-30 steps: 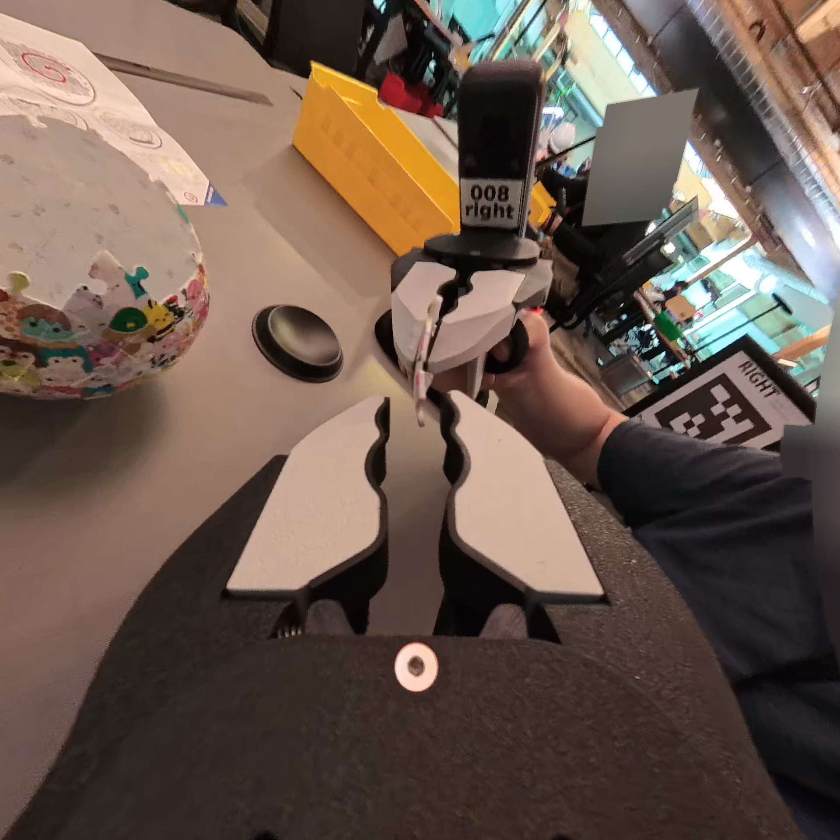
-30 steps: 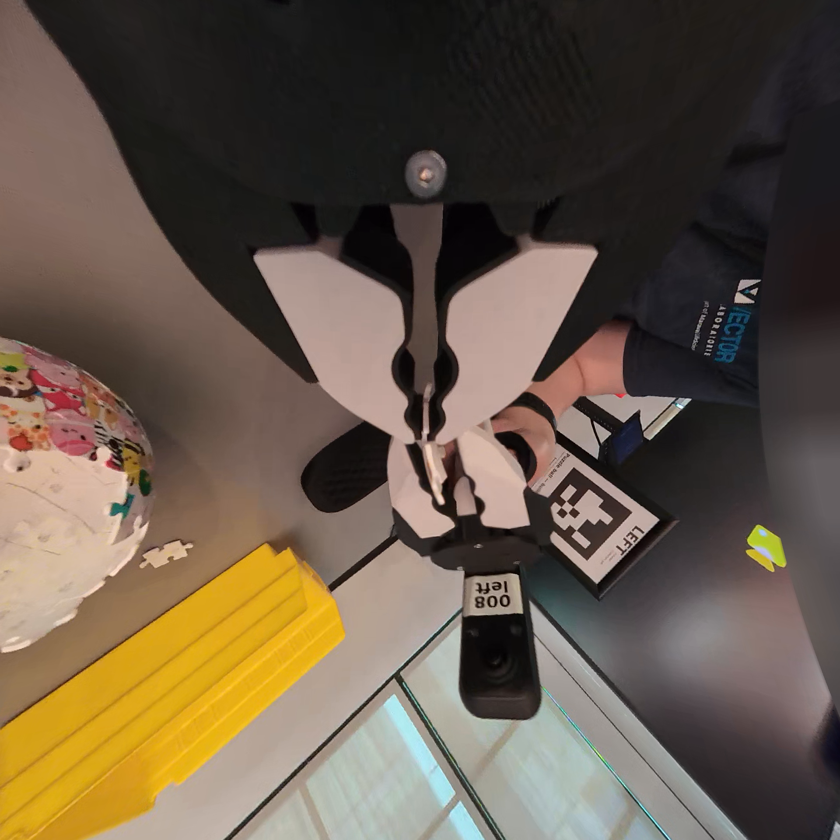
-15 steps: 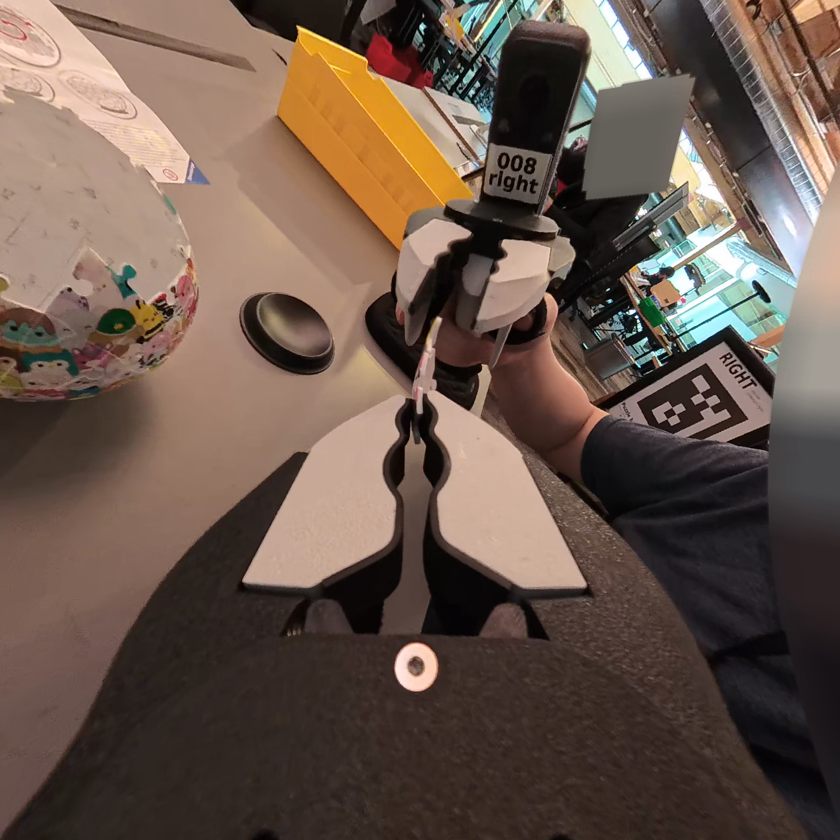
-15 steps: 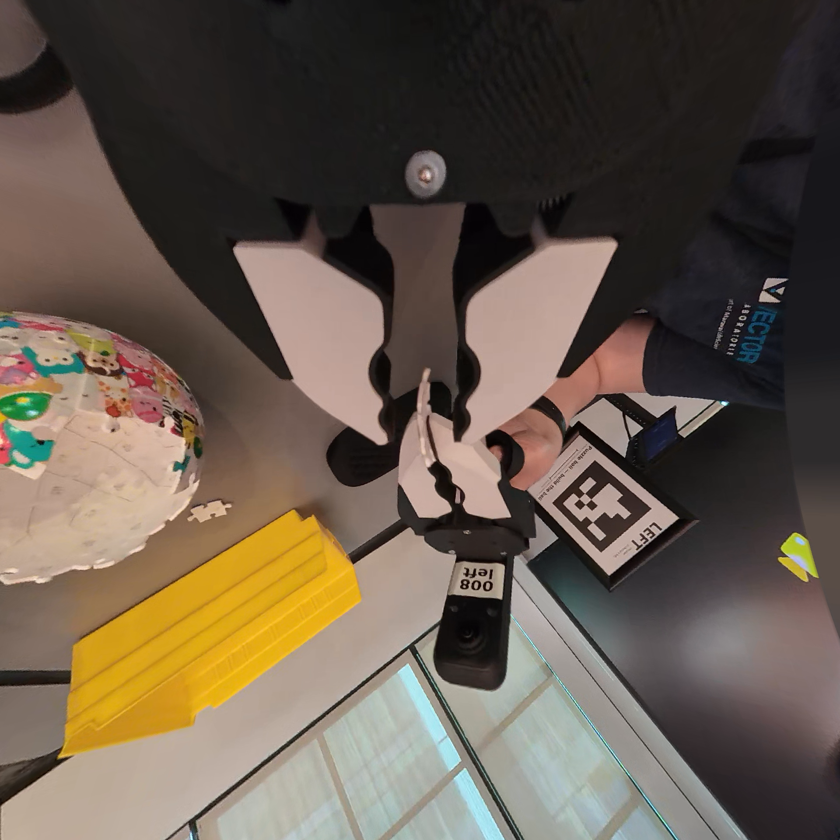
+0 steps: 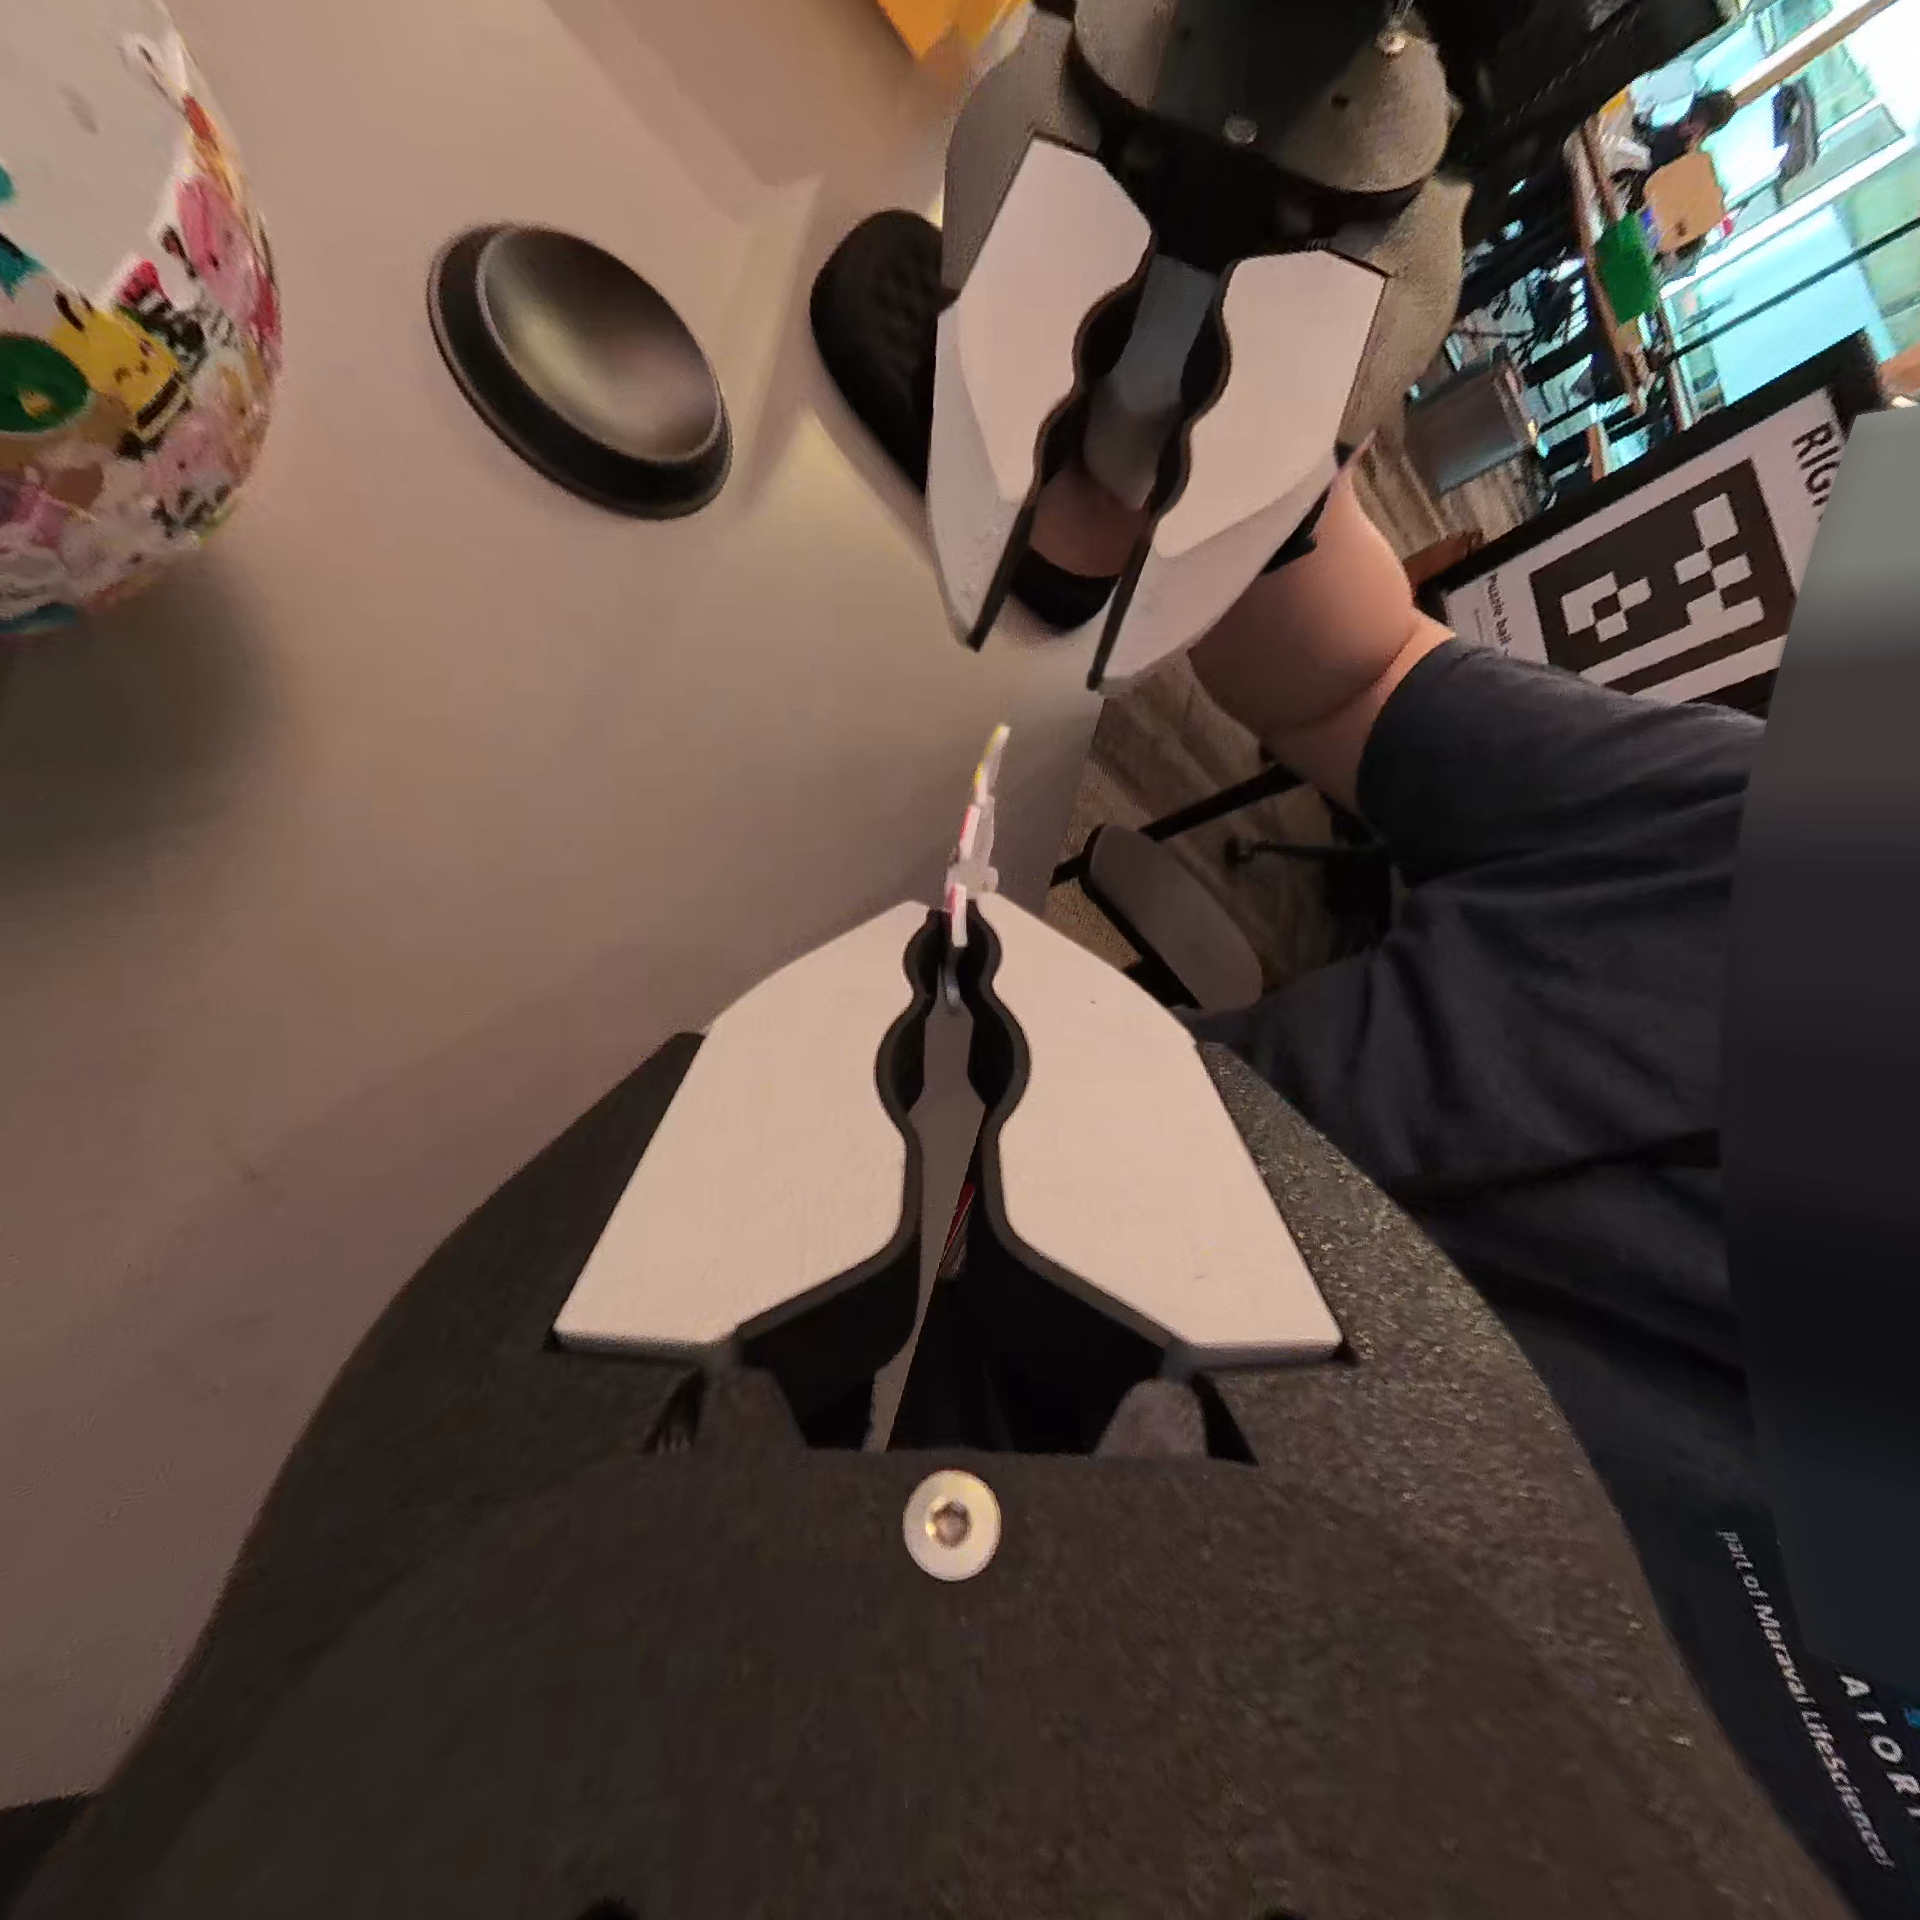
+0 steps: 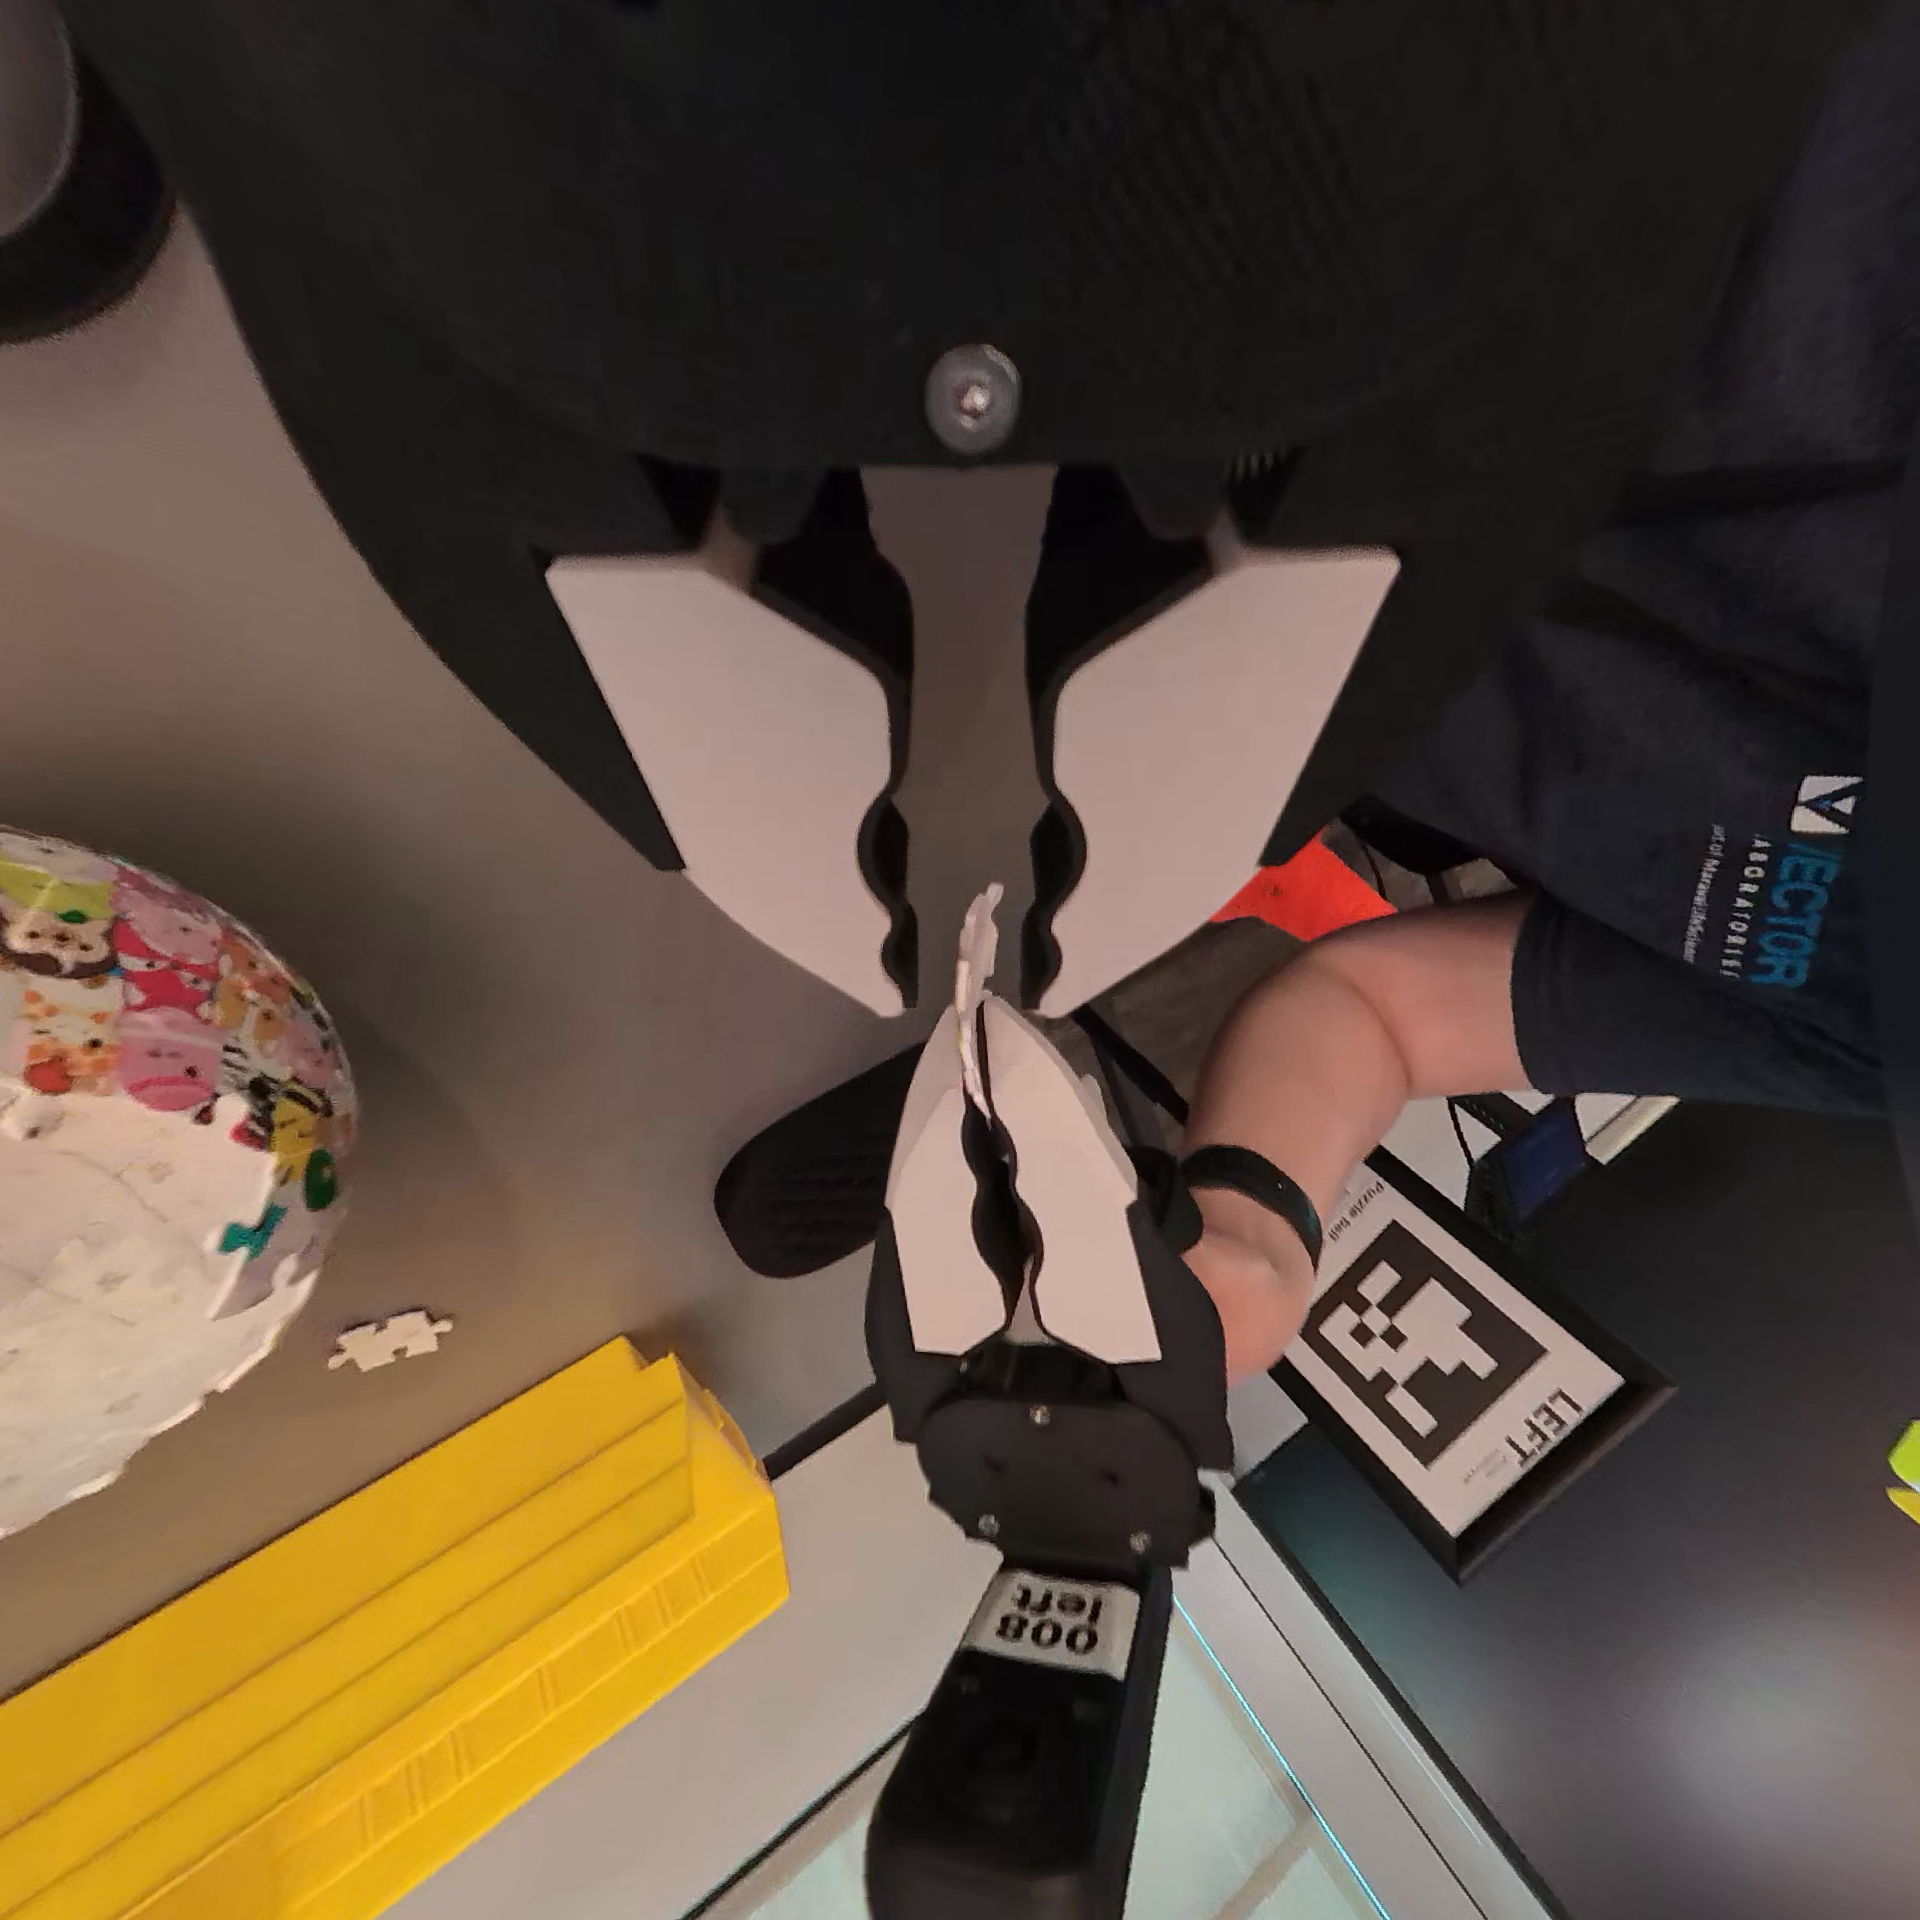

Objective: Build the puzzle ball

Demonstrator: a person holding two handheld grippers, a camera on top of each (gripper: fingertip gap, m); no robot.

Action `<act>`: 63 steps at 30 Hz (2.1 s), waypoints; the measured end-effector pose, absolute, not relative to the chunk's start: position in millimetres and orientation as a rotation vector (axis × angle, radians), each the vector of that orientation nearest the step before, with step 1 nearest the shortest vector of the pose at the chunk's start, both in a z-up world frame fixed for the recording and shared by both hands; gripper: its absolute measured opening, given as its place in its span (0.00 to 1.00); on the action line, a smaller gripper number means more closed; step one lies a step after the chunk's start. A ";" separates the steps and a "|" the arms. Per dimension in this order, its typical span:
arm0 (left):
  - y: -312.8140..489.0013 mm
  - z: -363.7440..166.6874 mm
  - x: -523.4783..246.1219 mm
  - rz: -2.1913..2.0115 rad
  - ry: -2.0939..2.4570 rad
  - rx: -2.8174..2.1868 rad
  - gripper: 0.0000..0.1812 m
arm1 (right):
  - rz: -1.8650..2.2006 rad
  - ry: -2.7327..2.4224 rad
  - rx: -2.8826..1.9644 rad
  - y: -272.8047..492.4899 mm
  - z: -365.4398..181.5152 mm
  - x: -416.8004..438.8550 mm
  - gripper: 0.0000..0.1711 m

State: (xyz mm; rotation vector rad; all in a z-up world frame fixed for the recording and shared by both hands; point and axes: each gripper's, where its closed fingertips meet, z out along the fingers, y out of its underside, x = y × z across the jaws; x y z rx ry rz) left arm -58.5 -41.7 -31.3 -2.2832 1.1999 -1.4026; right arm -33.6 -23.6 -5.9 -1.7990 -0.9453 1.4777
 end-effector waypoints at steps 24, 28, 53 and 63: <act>-39.6 -42.2 -56.1 -1.338 1.175 -2.311 0.02 | 1.359 -1.064 -1.955 -30.2 -38.3 -60.8 0.04; -37.9 -37.8 -55.8 -1.348 1.156 -2.295 0.01 | 1.347 -1.077 -1.940 -31.5 -35.3 -57.2 0.10; -31.1 -36.4 -51.9 -1.166 1.234 -2.290 0.01 | 1.172 -1.187 -1.922 -20.1 -17.4 -35.6 0.12; 18.8 11.1 -64.1 -0.847 1.353 -2.116 0.01 | 0.722 -1.137 -1.508 54.6 87.3 24.0 0.21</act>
